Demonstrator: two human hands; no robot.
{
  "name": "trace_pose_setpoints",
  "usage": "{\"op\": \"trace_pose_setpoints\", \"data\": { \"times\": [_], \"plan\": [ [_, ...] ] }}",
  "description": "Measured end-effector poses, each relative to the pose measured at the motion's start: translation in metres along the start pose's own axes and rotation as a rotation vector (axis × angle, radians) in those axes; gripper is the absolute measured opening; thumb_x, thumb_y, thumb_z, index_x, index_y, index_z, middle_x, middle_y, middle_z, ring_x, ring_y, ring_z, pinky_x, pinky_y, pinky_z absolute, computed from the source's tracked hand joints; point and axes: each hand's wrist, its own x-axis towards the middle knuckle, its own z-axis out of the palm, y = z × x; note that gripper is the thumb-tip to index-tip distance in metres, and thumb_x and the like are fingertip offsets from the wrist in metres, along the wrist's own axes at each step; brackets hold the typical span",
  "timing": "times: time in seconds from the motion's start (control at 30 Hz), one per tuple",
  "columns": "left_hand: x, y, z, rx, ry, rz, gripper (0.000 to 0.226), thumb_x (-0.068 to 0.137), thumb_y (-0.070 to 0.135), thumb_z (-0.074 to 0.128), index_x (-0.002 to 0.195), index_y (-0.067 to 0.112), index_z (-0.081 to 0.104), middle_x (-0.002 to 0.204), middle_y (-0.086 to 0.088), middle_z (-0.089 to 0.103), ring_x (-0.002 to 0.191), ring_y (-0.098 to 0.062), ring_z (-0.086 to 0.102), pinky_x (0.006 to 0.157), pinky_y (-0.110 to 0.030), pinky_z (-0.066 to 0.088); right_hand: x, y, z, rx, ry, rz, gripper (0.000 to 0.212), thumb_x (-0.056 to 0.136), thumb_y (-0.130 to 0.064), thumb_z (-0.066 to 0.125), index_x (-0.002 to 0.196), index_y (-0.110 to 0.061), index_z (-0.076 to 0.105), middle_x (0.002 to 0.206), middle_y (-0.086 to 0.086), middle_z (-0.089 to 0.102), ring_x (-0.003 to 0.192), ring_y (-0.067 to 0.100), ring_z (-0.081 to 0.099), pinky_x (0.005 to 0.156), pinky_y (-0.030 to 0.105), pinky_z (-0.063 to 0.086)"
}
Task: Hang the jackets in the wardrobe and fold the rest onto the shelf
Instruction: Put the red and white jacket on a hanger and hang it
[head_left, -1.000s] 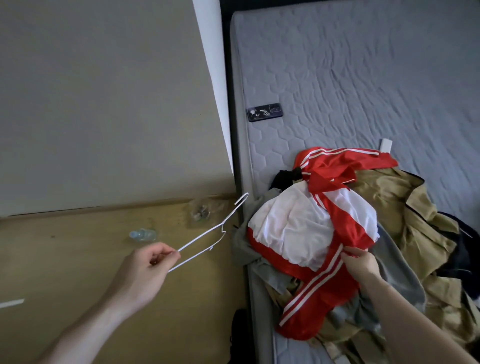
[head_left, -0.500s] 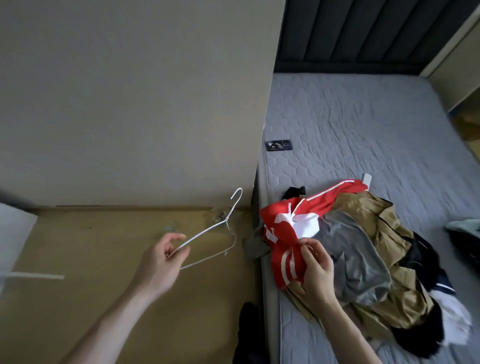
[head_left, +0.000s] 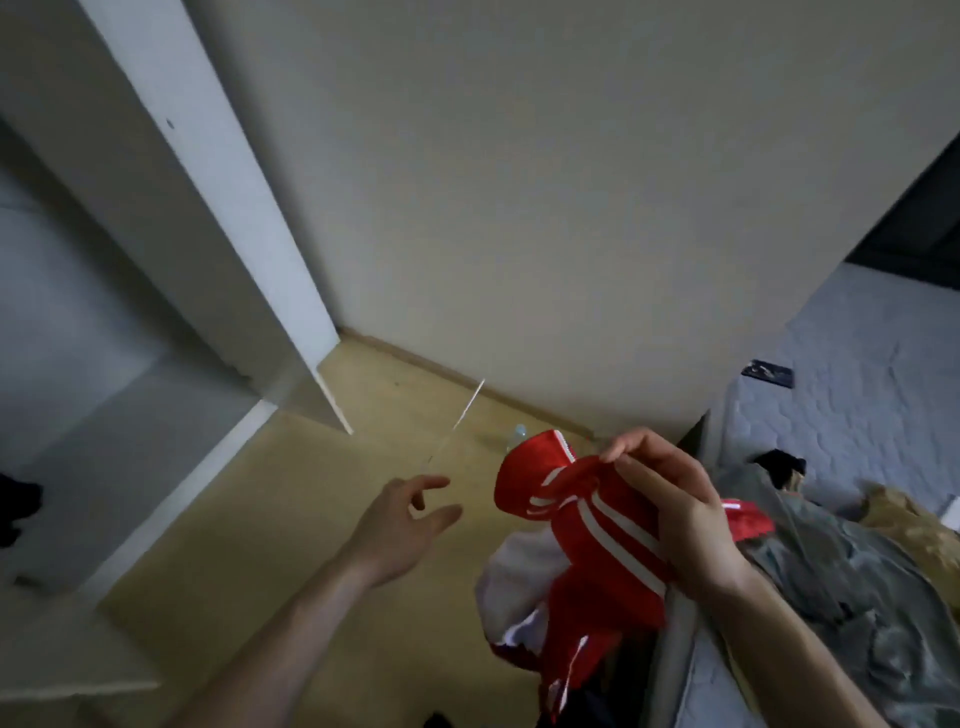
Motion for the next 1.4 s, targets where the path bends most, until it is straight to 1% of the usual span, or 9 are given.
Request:
{"op": "trace_pose_setpoints", "data": {
  "times": [0.1, 0.17, 0.37, 0.53, 0.77, 0.97, 1.13, 1.27, 1.4],
  "plan": [
    [-0.017, -0.036, -0.018, -0.05, 0.017, -0.142, 0.083, 0.073, 0.077, 0.068, 0.142, 0.031, 0.058, 0.101, -0.003, 0.061, 0.087, -0.01, 0.062, 0.07, -0.021, 0.042, 0.001, 0.004, 0.058, 0.013, -0.175, 0.037, 0.017, 0.1, -0.015, 0.056, 0.094, -0.013, 0.071, 0.086, 0.011, 0.076, 0.078, 0.021, 0.076, 0.068, 0.025, 0.059],
    [-0.029, -0.06, -0.027, -0.157, 0.0, -0.253, 0.088, 0.073, 0.072, 0.072, 0.145, 0.026, 0.054, 0.11, -0.014, 0.067, 0.092, -0.019, 0.066, 0.073, -0.026, 0.046, 0.001, 0.007, 0.087, -0.011, -0.277, 0.066, 0.016, 0.099, -0.02, 0.059, 0.095, -0.011, 0.071, 0.087, 0.01, 0.075, 0.076, 0.021, 0.075, 0.066, 0.025, 0.059],
    [-0.078, -0.122, -0.058, -0.516, 0.074, -0.379, 0.018, 0.091, 0.028, 0.078, 0.103, 0.015, 0.075, 0.097, -0.009, 0.08, 0.078, -0.011, 0.074, 0.067, -0.018, 0.056, 0.01, 0.012, 0.131, -0.184, -0.471, 0.133, 0.025, 0.1, -0.03, 0.059, 0.097, -0.008, 0.07, 0.09, 0.02, 0.071, 0.076, 0.031, 0.073, 0.065, 0.031, 0.059],
    [-0.115, -0.13, -0.112, -0.304, 0.313, -0.272, 0.026, 0.101, 0.033, 0.063, 0.084, 0.016, 0.074, 0.077, 0.004, 0.073, 0.073, -0.01, 0.066, 0.067, -0.02, 0.048, 0.031, 0.033, 0.128, -0.574, -0.402, 0.102, 0.031, 0.109, -0.019, 0.047, 0.096, -0.028, 0.073, 0.097, 0.007, 0.075, 0.086, 0.029, 0.075, 0.076, 0.045, 0.063],
    [-0.145, -0.078, -0.174, -0.313, 0.482, 0.016, 0.047, 0.097, 0.036, 0.068, 0.058, 0.019, 0.048, 0.057, 0.008, 0.043, 0.059, -0.009, 0.042, 0.062, -0.028, 0.035, 0.049, 0.073, 0.121, -0.971, -0.153, 0.059, 0.027, 0.101, -0.017, 0.058, 0.092, -0.04, 0.069, 0.093, -0.008, 0.074, 0.086, 0.016, 0.071, 0.078, 0.04, 0.059],
    [-0.171, -0.019, -0.171, -0.149, 0.373, 0.253, 0.04, 0.1, 0.033, 0.064, 0.068, 0.011, 0.054, 0.068, -0.011, 0.049, 0.064, -0.009, 0.044, 0.066, -0.034, 0.039, 0.043, 0.08, 0.148, -0.891, -0.259, 0.003, 0.023, 0.092, -0.032, 0.075, 0.108, -0.045, 0.065, 0.114, -0.026, 0.066, 0.102, -0.002, 0.064, 0.08, 0.029, 0.055],
    [-0.192, 0.01, -0.17, -0.087, 0.296, 0.371, 0.029, 0.101, 0.028, 0.065, 0.076, 0.012, 0.063, 0.074, -0.007, 0.056, 0.073, -0.024, 0.054, 0.073, -0.044, 0.047, 0.051, 0.096, 0.168, -0.869, -0.173, 0.045, 0.056, 0.087, -0.035, 0.082, 0.133, -0.027, 0.052, 0.132, -0.011, 0.058, 0.117, 0.013, 0.058, 0.091, 0.033, 0.05],
    [-0.206, 0.017, -0.182, -0.077, 0.254, 0.405, 0.024, 0.102, 0.029, 0.063, 0.079, 0.019, 0.065, 0.076, -0.001, 0.059, 0.074, -0.015, 0.056, 0.072, -0.036, 0.049, 0.054, 0.109, 0.174, -0.932, -0.063, 0.06, 0.093, 0.074, -0.048, 0.09, 0.145, -0.022, 0.036, 0.146, -0.001, 0.046, 0.132, 0.021, 0.047, 0.104, 0.042, 0.048],
    [-0.215, 0.014, -0.194, -0.085, 0.238, 0.409, 0.027, 0.103, 0.028, 0.062, 0.076, 0.027, 0.062, 0.073, 0.005, 0.058, 0.071, -0.008, 0.054, 0.069, -0.025, 0.045, 0.053, 0.119, 0.176, -0.84, -0.167, 0.148, 0.081, 0.074, -0.057, 0.086, 0.14, -0.029, 0.048, 0.139, -0.015, 0.053, 0.129, 0.012, 0.05, 0.104, 0.037, 0.045]
  ]
}}
